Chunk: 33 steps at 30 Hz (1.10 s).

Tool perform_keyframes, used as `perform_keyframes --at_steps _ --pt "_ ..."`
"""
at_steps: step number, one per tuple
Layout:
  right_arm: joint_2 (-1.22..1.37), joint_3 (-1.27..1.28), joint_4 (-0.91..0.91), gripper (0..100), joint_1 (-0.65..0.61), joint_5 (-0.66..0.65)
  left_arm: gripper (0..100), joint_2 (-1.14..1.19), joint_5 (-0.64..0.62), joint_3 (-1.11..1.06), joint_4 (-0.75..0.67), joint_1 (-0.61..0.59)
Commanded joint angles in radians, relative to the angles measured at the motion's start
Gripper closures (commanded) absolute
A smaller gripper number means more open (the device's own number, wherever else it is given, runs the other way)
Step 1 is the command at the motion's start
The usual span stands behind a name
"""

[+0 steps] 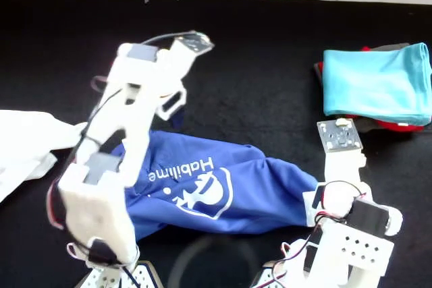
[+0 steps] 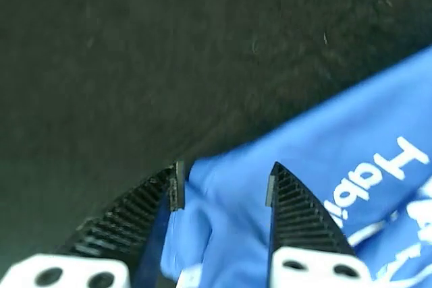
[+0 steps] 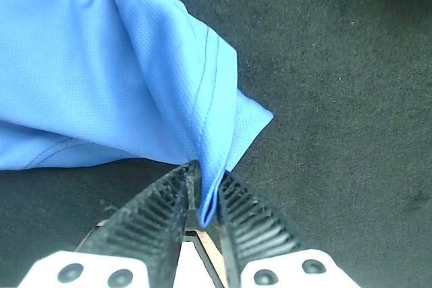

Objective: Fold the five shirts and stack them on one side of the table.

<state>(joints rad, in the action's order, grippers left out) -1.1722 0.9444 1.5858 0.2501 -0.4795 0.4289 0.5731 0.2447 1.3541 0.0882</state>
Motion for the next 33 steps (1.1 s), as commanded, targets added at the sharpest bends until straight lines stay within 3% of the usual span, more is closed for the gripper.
perform_keyframes --at_steps 1,10,15,25,33 --pt "-0.008 -0.001 -0.008 99.3 -0.008 -0.008 79 0.14 -0.005 0.171 0.044 0.045" --pt "-0.007 -0.001 -0.012 99.3 -0.008 -0.008 80 0.441 -0.006 0.469 0.23 0.125" --pt "-0.005 0.002 -0.087 99.3 -0.008 -0.008 100 0.536 -0.009 0.585 0.302 0.117" --pt "0.067 -0.03 -0.367 99.3 -0.008 -0.008 99 0.516 -0.044 0.984 0.416 0.012" --pt "0.568 -0.601 -0.325 99.3 -0.008 0.0 99 0.22 -0.074 1.02 0.414 -0.074"
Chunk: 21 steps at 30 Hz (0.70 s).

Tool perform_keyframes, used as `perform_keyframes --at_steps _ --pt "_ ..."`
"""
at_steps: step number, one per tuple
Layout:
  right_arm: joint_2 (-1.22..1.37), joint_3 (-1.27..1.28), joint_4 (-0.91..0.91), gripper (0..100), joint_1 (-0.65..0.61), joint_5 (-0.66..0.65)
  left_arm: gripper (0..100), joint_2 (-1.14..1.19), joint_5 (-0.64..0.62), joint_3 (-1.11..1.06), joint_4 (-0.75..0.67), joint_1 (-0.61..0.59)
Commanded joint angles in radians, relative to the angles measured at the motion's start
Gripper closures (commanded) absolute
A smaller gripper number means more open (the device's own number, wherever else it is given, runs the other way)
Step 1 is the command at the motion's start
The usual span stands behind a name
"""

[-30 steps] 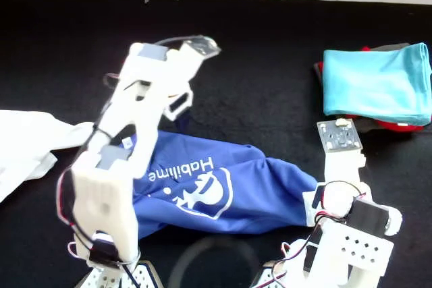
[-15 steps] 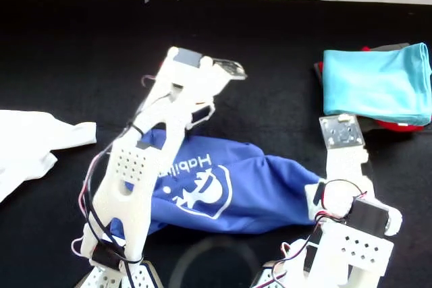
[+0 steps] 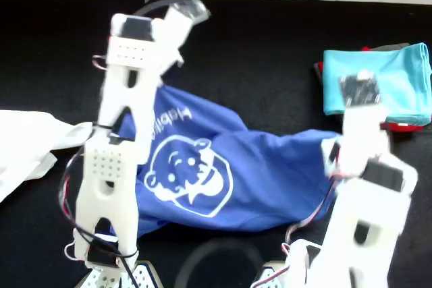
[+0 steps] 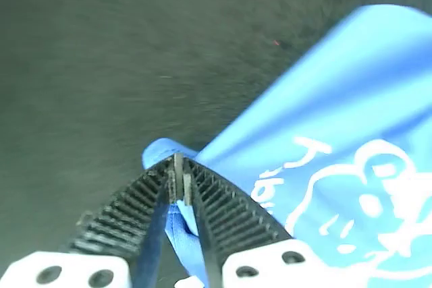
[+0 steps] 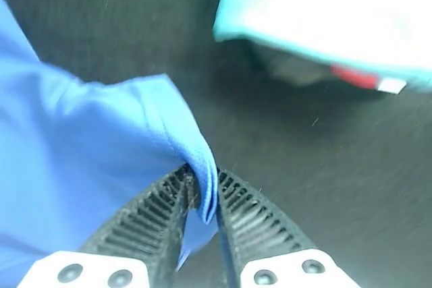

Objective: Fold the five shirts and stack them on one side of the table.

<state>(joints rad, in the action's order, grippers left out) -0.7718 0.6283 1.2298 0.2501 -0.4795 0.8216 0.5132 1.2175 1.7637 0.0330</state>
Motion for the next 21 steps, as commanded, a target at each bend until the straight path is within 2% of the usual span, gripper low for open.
perform_keyframes --at_steps 1,8,15,17,21 --pt "0.225 -0.378 0.051 99.3 -0.008 0.0 99 -0.216 -0.017 0.047 0.005 -0.022" --pt "0.564 -1.087 0.217 99.3 -0.008 0.0 99 -0.458 -0.017 0.047 0.003 -0.016" --pt "0.851 -1.758 0.489 99.3 -0.013 0.0 99 -0.616 -0.017 0.044 -0.025 -0.024" --pt "0.878 -1.874 0.538 99.3 -0.013 0.0 99 -0.644 -0.017 0.041 -0.023 -0.019" --pt "0.829 -1.883 0.535 99.3 -0.013 0.0 99 -0.668 -0.021 -0.021 0.005 -0.025"
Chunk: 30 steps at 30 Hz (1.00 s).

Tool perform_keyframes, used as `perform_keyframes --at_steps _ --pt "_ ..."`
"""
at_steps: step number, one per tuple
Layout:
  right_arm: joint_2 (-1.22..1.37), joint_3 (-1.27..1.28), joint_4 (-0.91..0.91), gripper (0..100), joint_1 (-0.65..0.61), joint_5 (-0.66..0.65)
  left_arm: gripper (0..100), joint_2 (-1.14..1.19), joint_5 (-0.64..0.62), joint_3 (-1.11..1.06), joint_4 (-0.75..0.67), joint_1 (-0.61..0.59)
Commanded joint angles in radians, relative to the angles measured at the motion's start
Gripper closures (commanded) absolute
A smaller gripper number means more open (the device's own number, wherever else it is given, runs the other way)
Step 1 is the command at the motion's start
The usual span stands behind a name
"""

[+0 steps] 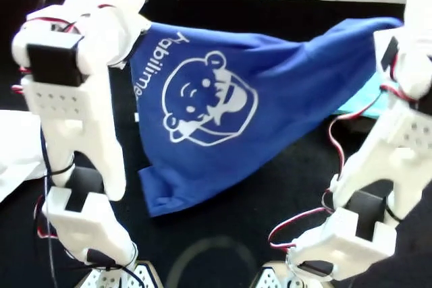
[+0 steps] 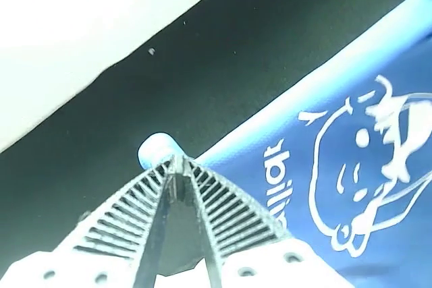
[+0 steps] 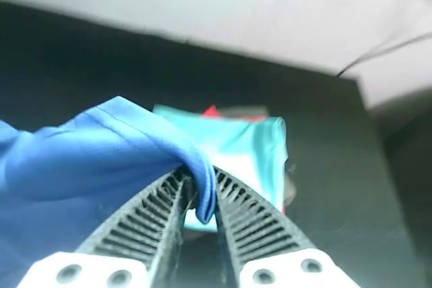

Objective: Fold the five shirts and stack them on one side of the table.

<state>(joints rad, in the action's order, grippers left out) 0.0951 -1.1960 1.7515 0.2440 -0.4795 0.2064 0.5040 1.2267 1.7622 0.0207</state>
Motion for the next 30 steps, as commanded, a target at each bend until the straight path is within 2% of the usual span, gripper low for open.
perform_keyframes --at_steps 1,7,12,22,30 --pt "-0.061 -0.039 0.013 99.3 -0.007 -0.002 99 -0.054 -0.018 -0.07 0.008 -0.019" --pt "-0.251 0.208 0.013 99.3 -0.041 -0.002 99 -0.156 -0.051 -0.472 0.006 -0.039" --pt "-0.415 0.475 0.013 99.3 -0.12 -0.002 99 -0.272 -0.044 -0.817 0.006 -0.036" --pt "-0.699 1.021 0.008 99.3 -0.199 0.0 99 -0.364 -0.041 -1.267 0.003 -0.038" --pt "-0.934 1.531 -0.042 99.3 -0.194 -0.005 99 -0.364 0.012 -1.662 -0.196 -0.036"
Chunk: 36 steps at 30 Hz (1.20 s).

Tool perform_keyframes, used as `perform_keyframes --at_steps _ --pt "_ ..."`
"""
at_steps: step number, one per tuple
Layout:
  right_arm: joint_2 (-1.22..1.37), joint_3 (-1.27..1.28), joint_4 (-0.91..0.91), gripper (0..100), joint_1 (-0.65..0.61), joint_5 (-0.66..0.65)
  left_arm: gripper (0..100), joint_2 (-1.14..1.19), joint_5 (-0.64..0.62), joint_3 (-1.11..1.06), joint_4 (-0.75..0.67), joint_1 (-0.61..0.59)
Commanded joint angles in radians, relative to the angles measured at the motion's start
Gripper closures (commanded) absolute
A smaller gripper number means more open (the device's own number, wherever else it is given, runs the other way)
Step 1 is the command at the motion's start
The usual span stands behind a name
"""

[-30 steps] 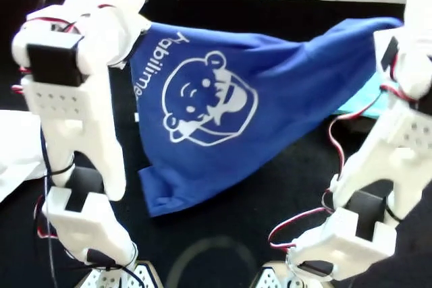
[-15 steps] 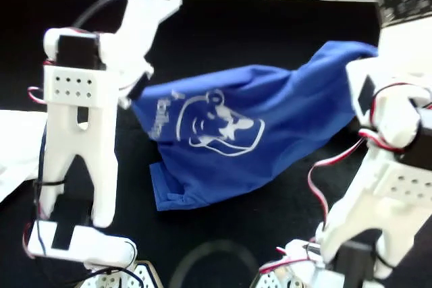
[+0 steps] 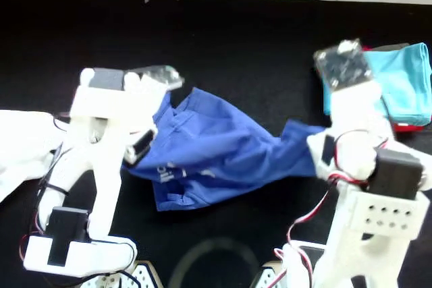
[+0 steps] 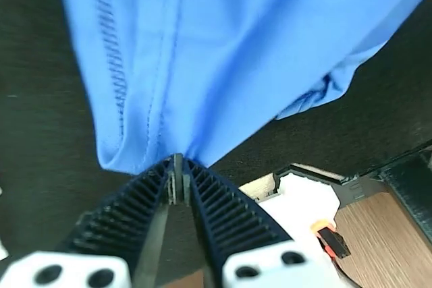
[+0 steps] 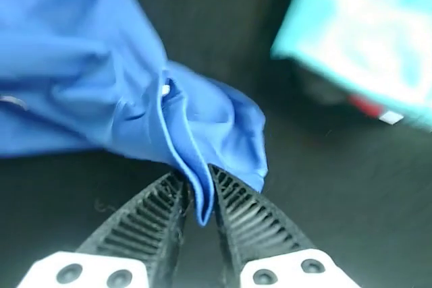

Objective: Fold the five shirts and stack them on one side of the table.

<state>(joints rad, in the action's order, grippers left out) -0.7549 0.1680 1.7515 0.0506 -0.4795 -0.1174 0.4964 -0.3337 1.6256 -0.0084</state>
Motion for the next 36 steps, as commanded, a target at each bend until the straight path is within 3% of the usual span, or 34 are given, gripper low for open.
perform_keyframes --at_steps 1,8,13,16,20,23,36 --pt "-0.117 0.231 -0.064 99.3 -0.001 -0.006 99 -0.041 0.02 -0.14 -0.083 -0.007" --pt "-0.323 0.621 -0.174 99.3 0.001 -0.008 99 -0.041 0.023 -0.323 -0.189 -0.01" --pt "-0.409 0.722 -0.196 99.3 0.001 -0.009 99 -0.05 0.072 -0.338 -0.184 -0.013" --pt "-0.417 0.725 -0.194 99.3 0.001 -0.009 98 -0.051 0.089 -0.216 -0.092 -0.015" --pt "-0.417 0.725 -0.196 99.3 0.001 -0.009 85 -0.044 0.087 0.101 0.068 -0.016" --pt "-0.417 0.727 -0.196 99.3 0.001 -0.009 82 -0.039 0.077 0.283 0.074 -0.01" --pt "-0.417 0.728 -0.197 99.3 -0.001 -0.008 82 0.251 -0.115 0.363 -0.262 0.11"
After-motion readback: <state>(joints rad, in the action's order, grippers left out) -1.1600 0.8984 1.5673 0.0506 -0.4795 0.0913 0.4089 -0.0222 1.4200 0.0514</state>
